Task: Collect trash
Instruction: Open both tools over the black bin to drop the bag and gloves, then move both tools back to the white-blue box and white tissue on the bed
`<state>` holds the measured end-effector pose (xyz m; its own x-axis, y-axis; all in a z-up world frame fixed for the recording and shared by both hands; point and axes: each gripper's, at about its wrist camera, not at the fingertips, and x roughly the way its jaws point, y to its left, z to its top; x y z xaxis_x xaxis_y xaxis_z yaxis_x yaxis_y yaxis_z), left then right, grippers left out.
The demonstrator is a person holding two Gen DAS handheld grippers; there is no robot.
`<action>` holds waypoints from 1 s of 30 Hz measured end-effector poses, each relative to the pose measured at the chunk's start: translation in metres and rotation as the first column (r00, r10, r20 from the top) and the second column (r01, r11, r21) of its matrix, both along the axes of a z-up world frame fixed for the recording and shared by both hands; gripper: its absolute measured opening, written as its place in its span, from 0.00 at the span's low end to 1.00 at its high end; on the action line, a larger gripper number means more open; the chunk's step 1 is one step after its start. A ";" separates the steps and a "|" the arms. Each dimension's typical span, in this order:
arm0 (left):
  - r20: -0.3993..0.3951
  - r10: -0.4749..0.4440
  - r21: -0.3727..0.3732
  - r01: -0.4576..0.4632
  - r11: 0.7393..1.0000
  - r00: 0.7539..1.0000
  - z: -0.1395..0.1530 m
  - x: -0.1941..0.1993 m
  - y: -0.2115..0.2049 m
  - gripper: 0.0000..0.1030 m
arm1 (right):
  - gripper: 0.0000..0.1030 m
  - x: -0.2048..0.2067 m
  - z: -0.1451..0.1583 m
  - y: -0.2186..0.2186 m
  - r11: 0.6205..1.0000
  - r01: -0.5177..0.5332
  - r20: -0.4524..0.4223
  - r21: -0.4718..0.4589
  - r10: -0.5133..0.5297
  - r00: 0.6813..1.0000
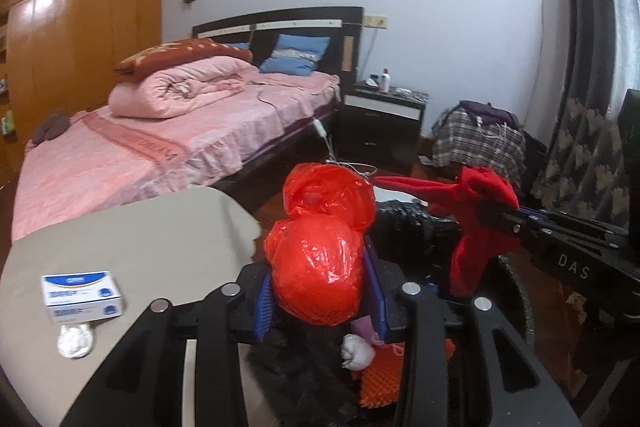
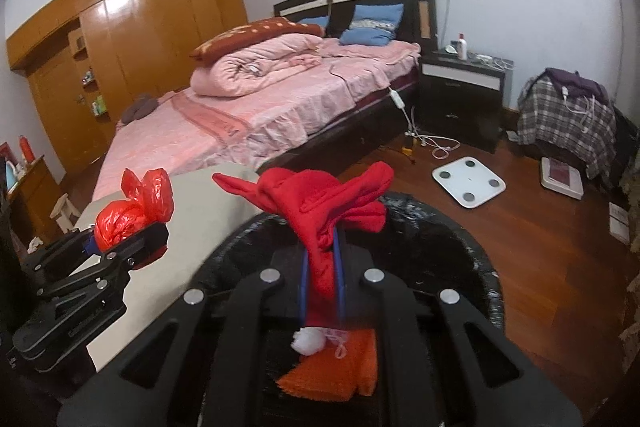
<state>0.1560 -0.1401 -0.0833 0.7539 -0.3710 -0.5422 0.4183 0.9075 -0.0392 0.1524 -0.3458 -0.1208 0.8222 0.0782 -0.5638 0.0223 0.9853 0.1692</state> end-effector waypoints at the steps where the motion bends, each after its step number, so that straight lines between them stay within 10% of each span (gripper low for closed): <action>1: -0.005 -0.007 0.001 0.007 1.000 1.000 -0.003 0.002 -0.005 0.37 | 0.09 0.000 -0.003 -0.004 1.000 0.007 -0.005 -0.002 -0.007 1.000; 9: -0.066 -0.071 -0.003 0.071 0.997 0.995 -0.021 0.012 -0.030 0.41 | 0.16 0.004 -0.020 -0.027 0.999 0.040 -0.041 -0.014 -0.041 0.998; 12: -0.081 -0.094 -0.016 0.093 0.996 0.992 -0.025 0.010 -0.033 0.61 | 0.46 0.001 -0.024 -0.034 0.998 0.064 -0.046 -0.018 -0.064 0.997; 20: -0.070 -0.057 -0.007 0.056 0.998 0.996 -0.023 0.005 -0.011 0.78 | 0.91 -0.016 -0.024 -0.042 0.993 0.115 -0.009 -0.028 -0.116 0.993; 30: -0.004 0.111 0.001 -0.111 0.994 0.994 -0.008 -0.009 0.063 0.90 | 0.95 -0.025 -0.008 -0.002 0.997 0.062 0.034 -0.047 -0.060 0.998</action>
<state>0.1474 -0.0773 -0.0911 0.7880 -0.2847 -0.5458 0.3150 0.9482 -0.0398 0.1271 -0.3475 -0.1290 0.8425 0.0006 -0.5387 0.0780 0.9893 0.1231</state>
